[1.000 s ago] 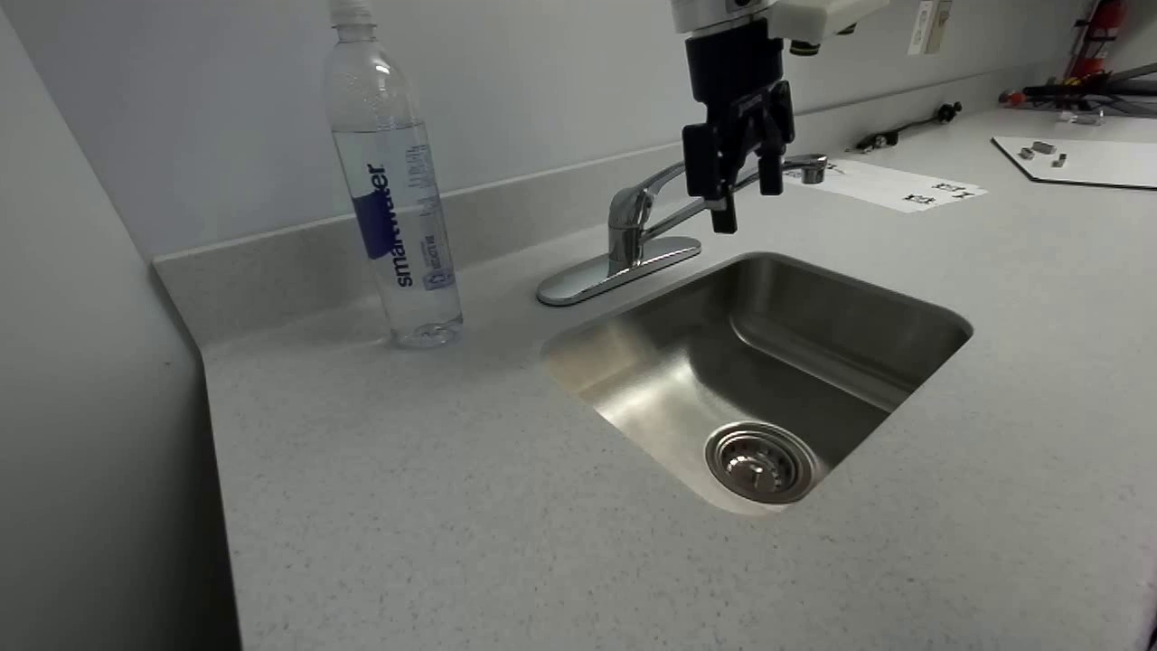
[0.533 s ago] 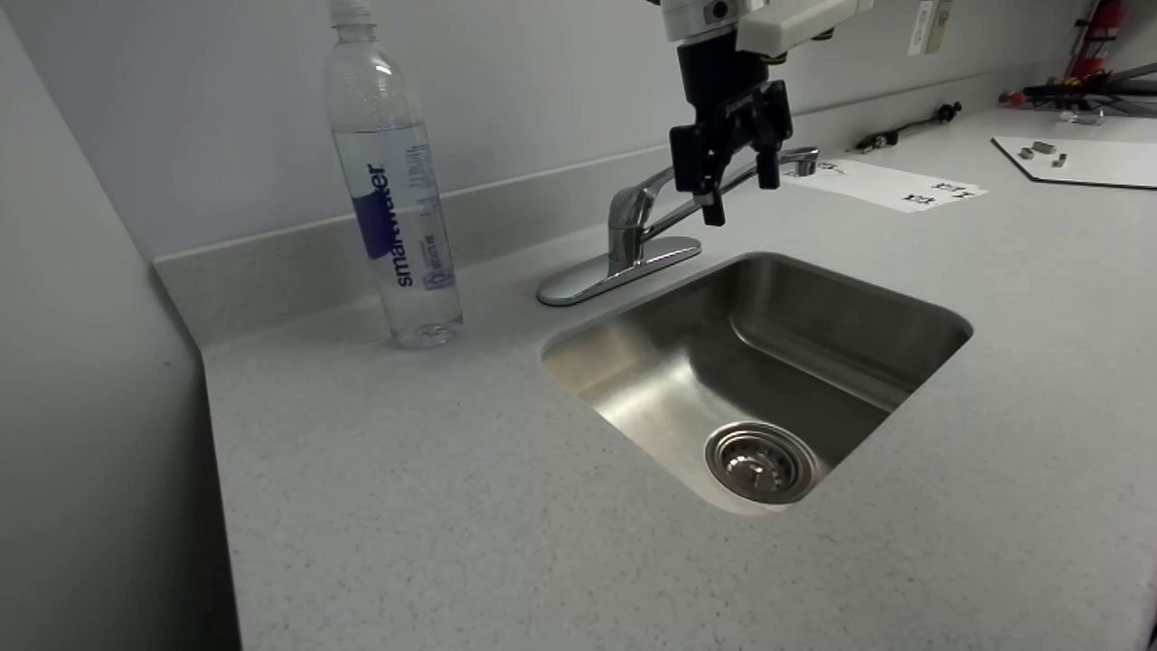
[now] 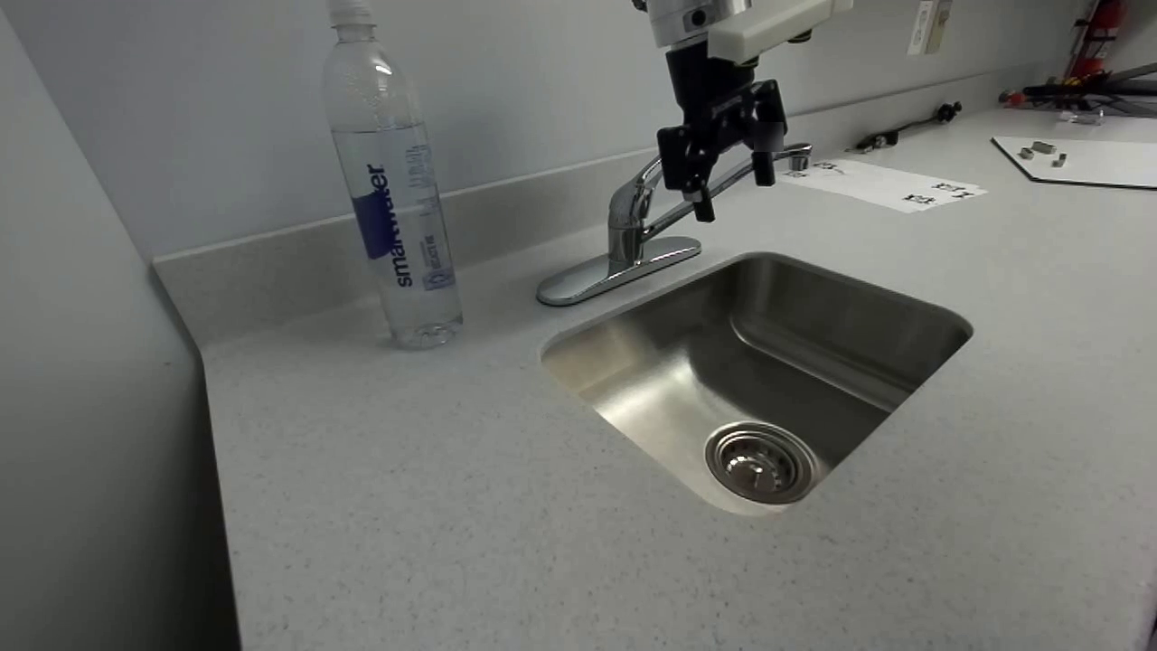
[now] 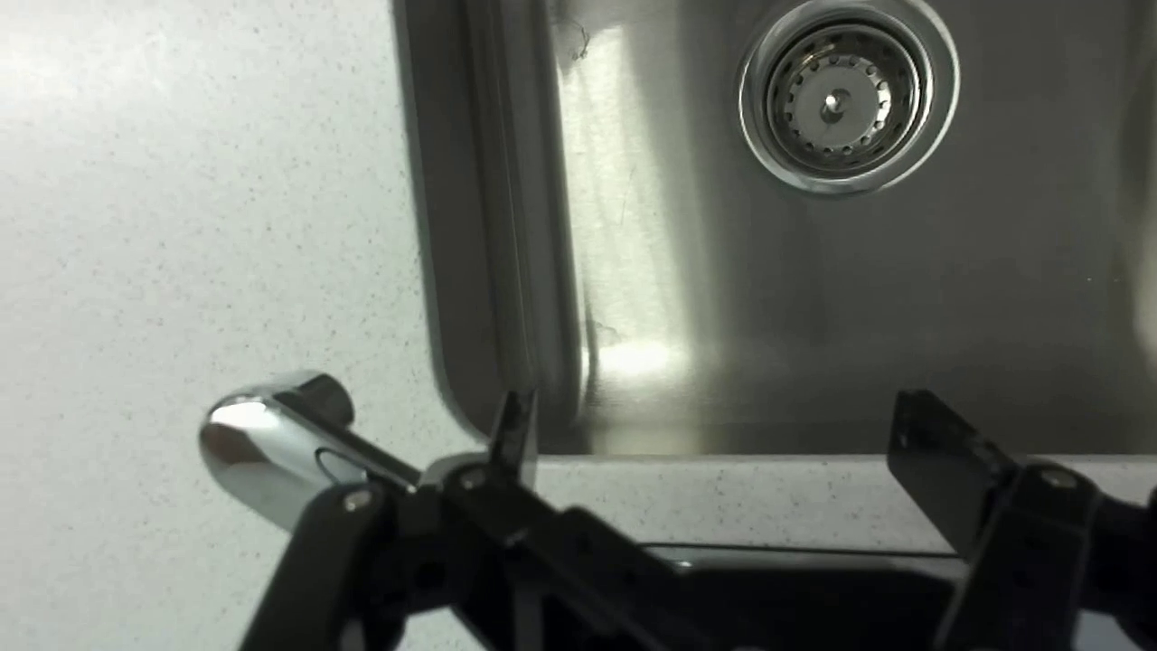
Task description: Move the faucet to the right
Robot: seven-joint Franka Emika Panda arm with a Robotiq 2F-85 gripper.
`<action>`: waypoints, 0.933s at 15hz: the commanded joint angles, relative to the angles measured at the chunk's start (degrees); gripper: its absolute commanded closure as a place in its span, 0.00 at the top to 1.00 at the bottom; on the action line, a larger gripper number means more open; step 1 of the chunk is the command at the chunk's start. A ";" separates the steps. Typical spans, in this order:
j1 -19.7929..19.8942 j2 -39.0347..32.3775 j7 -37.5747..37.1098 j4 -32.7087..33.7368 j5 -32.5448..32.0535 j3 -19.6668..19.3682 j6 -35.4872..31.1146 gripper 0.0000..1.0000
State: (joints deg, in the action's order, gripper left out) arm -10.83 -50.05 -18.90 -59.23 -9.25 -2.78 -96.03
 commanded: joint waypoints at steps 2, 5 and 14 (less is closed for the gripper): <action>0.62 -4.16 1.35 8.06 1.08 0.40 3.19 1.00; 0.16 -1.68 4.31 4.99 1.12 2.06 1.69 1.00; 0.52 4.32 15.29 1.09 1.31 7.35 0.14 1.00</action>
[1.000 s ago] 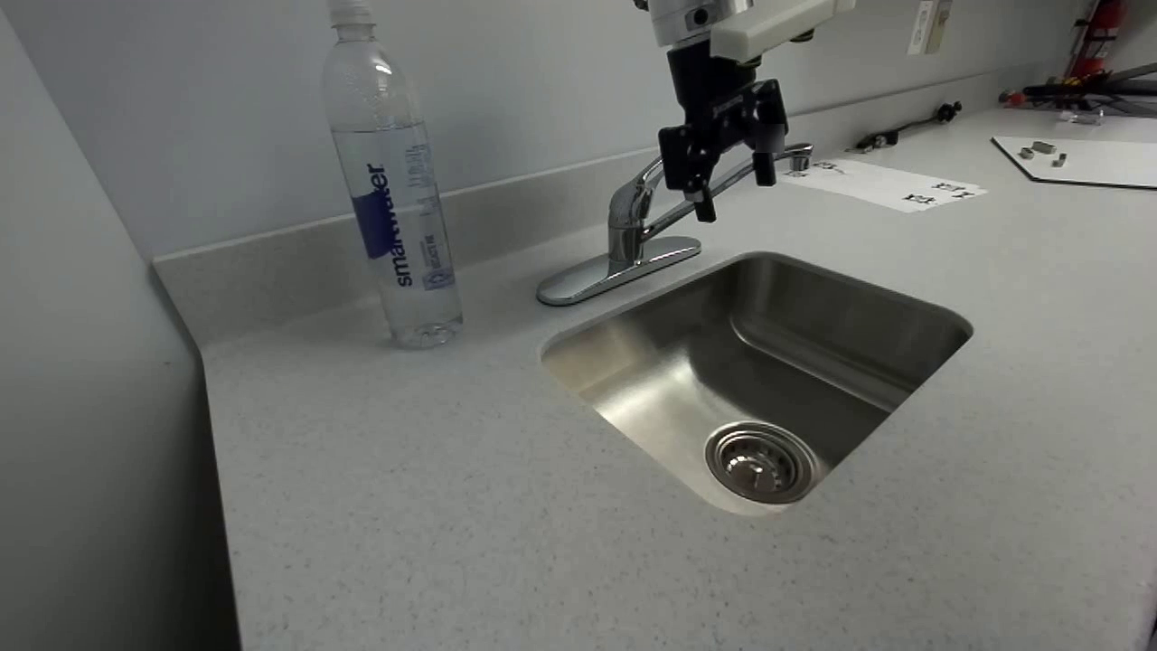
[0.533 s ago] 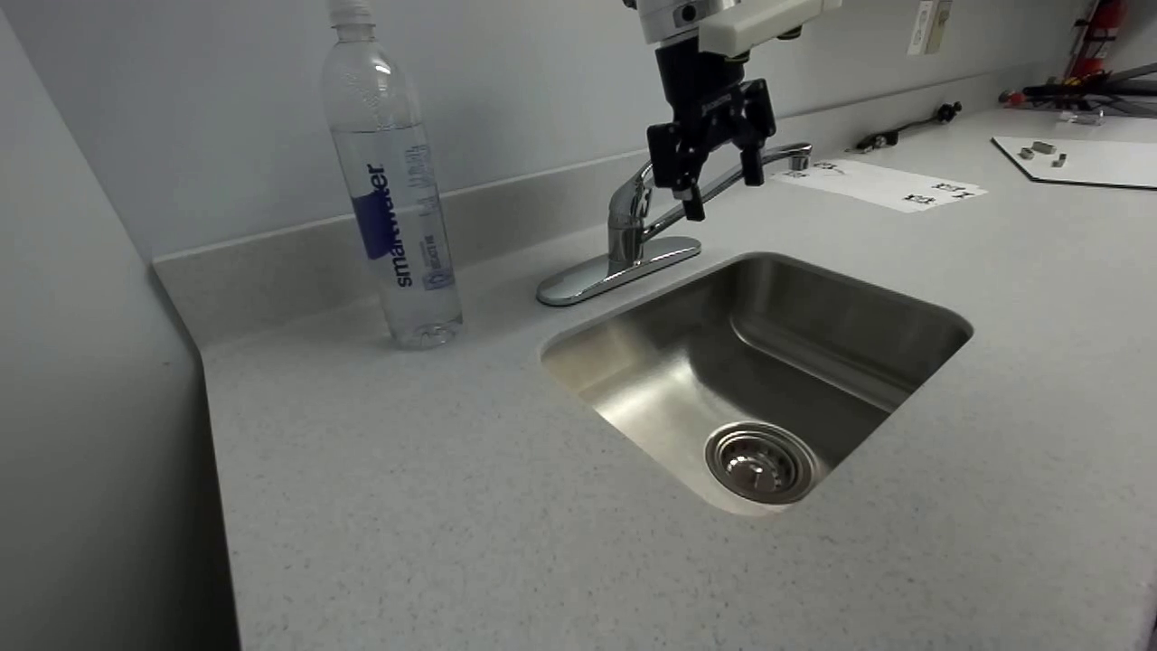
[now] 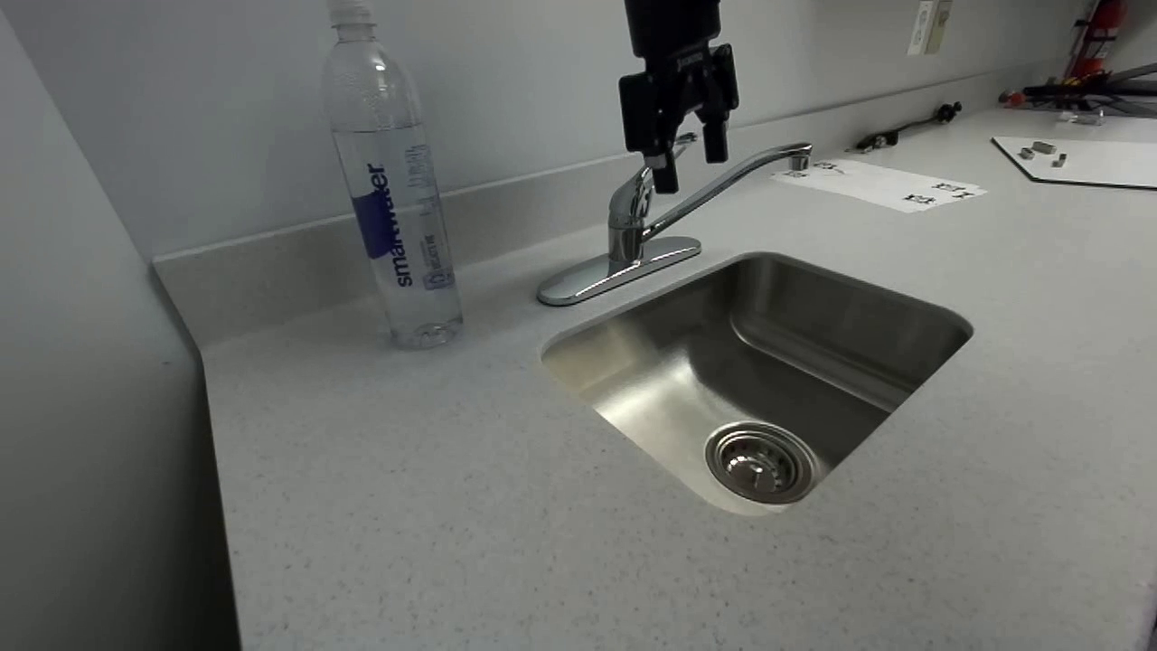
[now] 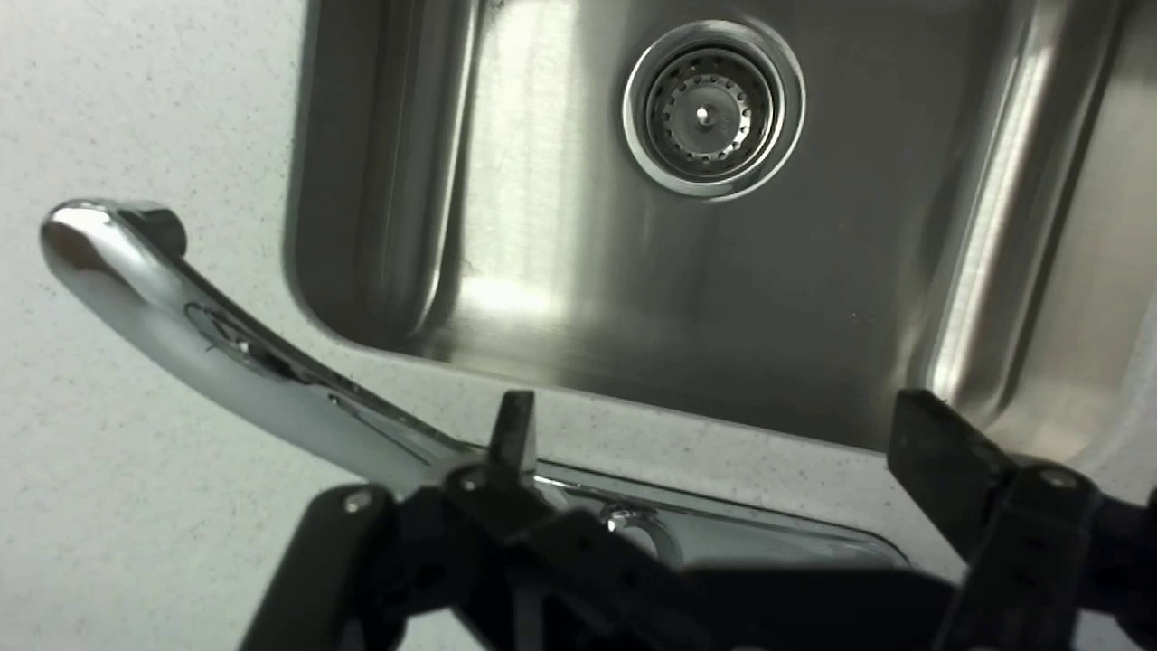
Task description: Move the faucet to the right
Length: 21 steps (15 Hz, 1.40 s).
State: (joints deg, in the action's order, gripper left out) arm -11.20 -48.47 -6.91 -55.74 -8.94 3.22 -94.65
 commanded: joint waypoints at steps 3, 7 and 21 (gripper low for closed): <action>1.29 4.04 4.89 -2.73 1.55 2.20 -1.43 1.00; 1.78 5.94 6.12 -3.39 2.56 2.75 -2.39 1.00; 4.85 18.19 12.99 -17.34 8.46 3.49 -15.02 1.00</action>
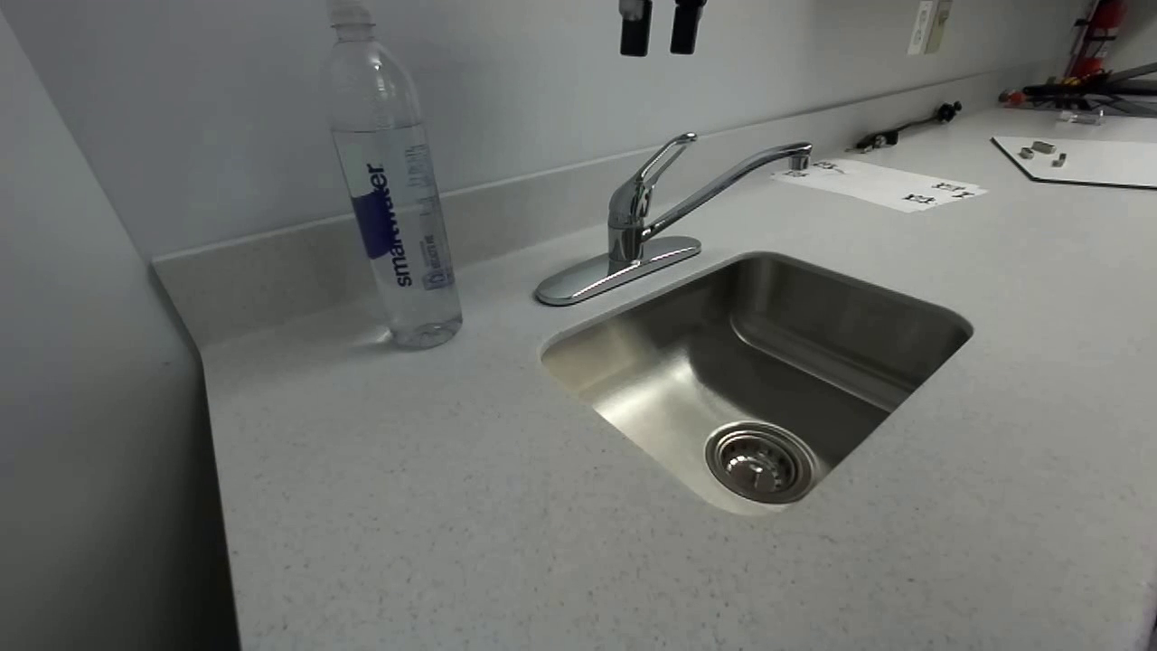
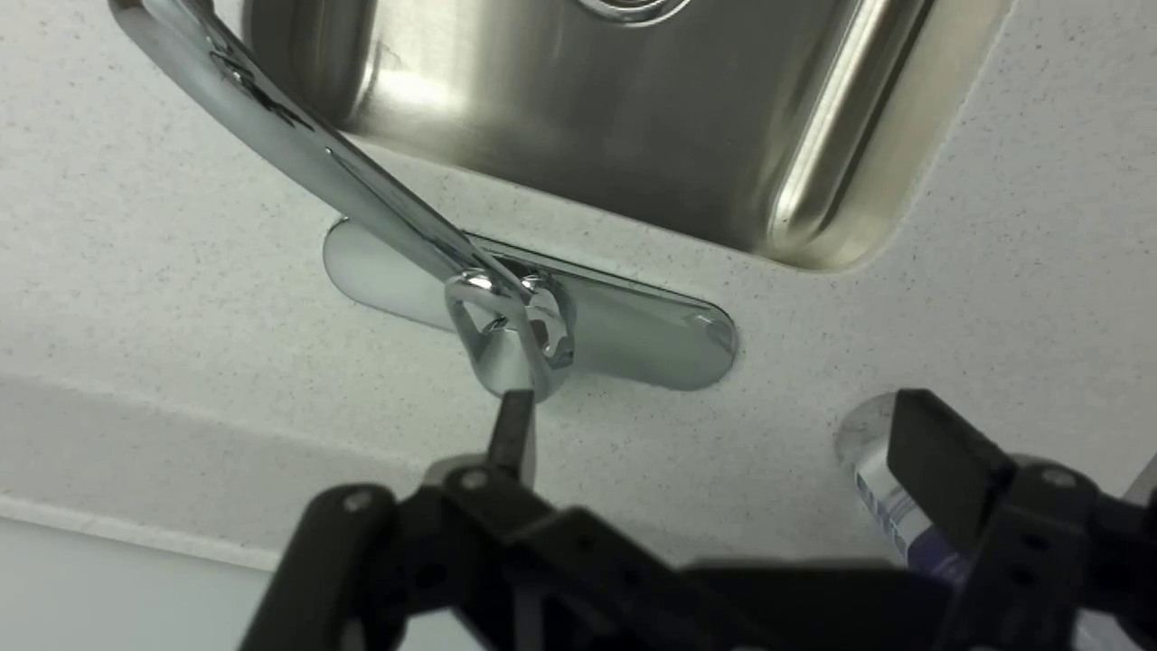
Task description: Move the faucet to the right
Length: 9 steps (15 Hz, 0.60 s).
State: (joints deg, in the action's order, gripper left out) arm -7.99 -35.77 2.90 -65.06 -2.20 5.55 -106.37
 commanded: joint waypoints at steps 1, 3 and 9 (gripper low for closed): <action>1.75 6.65 3.99 -9.79 1.98 1.12 -3.94 1.00; 1.91 8.97 5.37 -13.40 2.20 1.03 -5.31 1.00; 2.15 15.25 6.61 -23.14 1.83 0.54 -7.75 1.00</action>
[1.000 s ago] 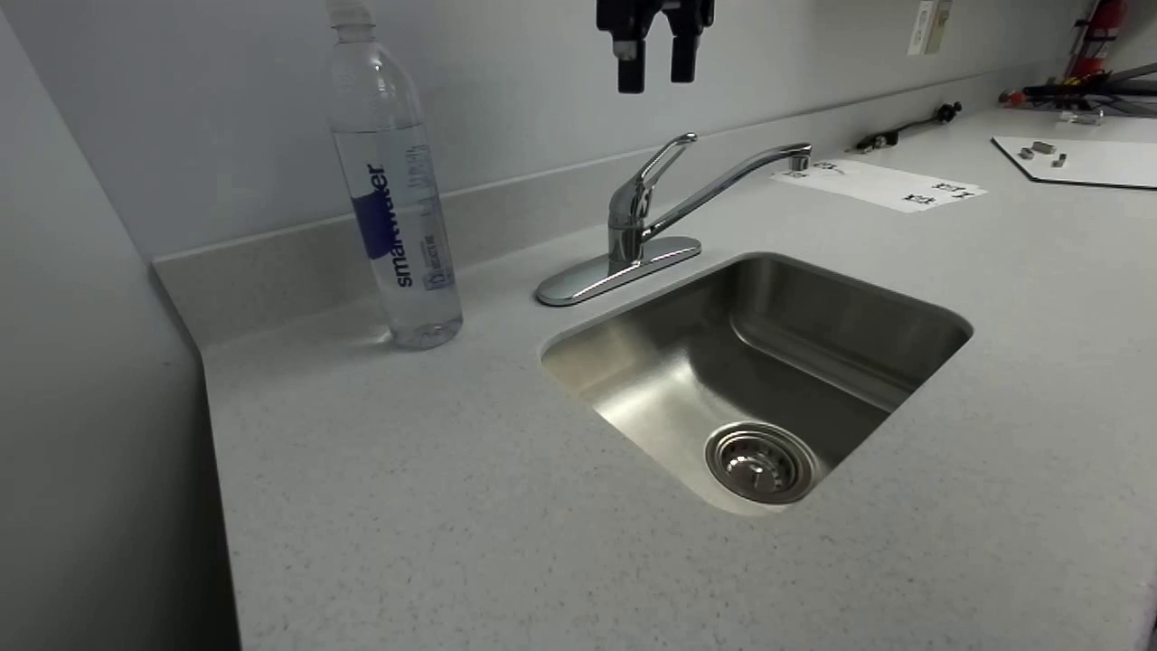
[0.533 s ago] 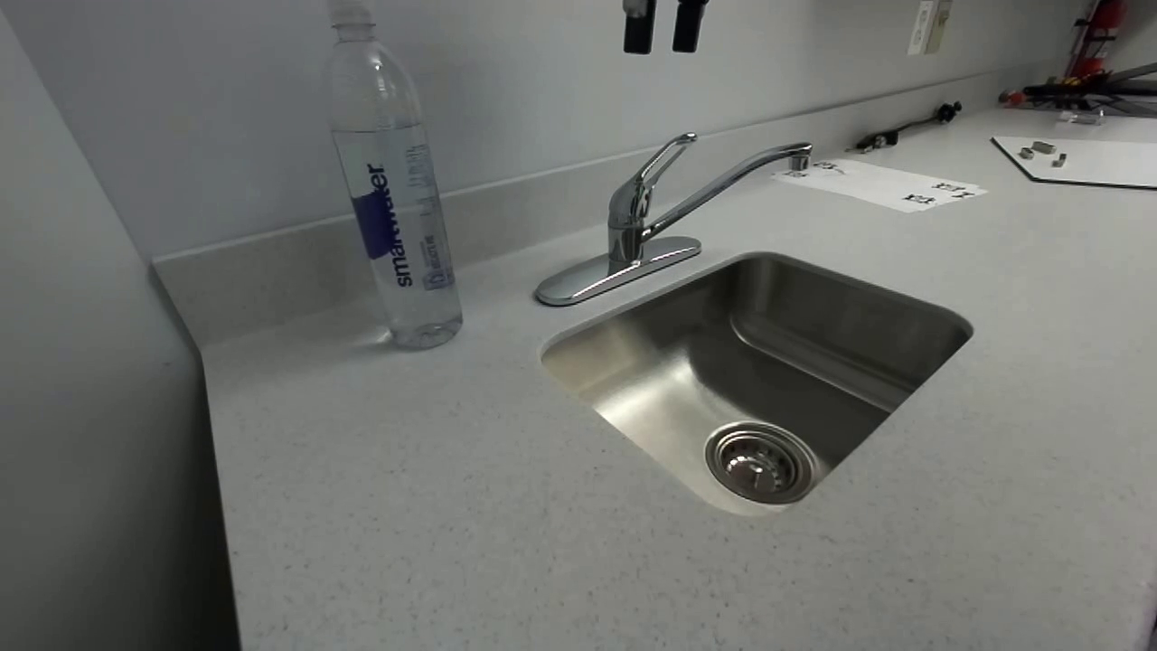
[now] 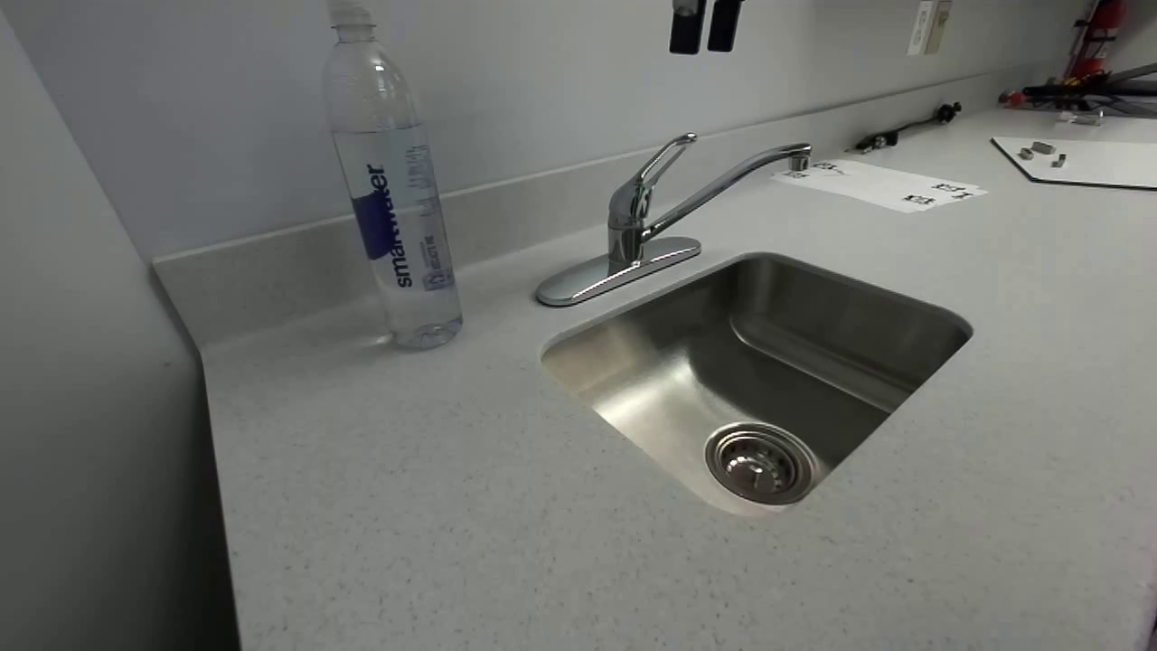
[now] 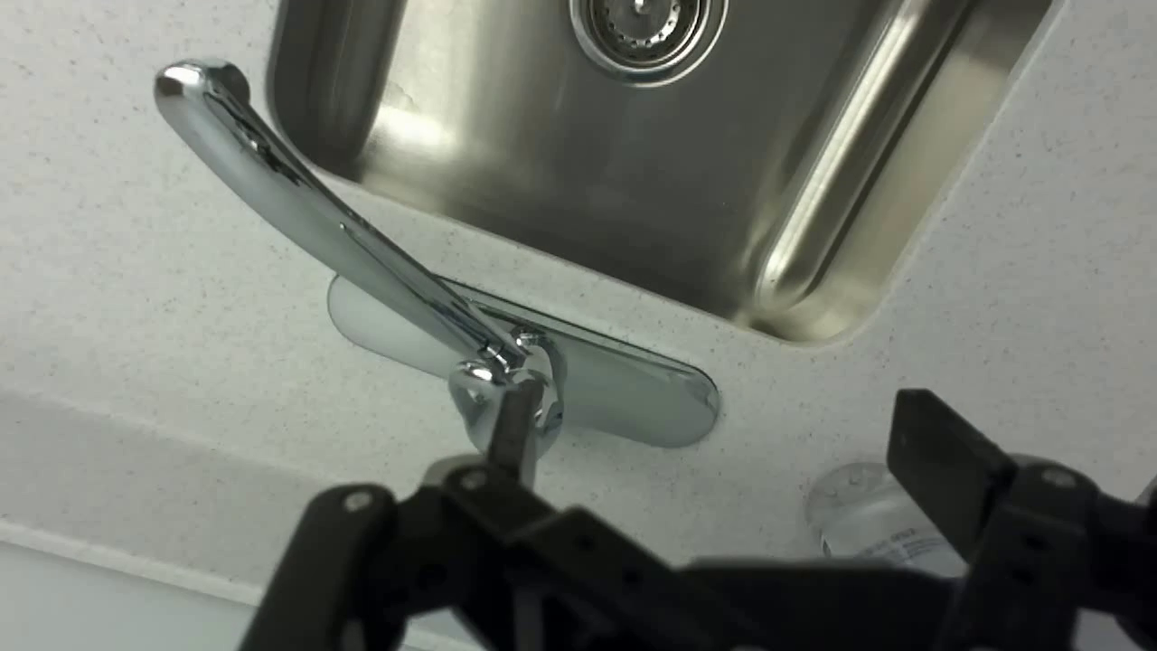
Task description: Move the faucet to the right
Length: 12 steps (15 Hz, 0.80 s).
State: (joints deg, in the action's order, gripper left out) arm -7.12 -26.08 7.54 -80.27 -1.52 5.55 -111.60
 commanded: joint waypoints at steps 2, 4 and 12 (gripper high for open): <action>0.27 1.99 0.02 -2.95 -0.09 0.14 -0.07 1.00; 0.44 3.66 0.05 -5.45 -0.08 0.14 -0.52 1.00; 0.49 4.61 0.06 -6.92 -0.09 0.15 -0.77 1.00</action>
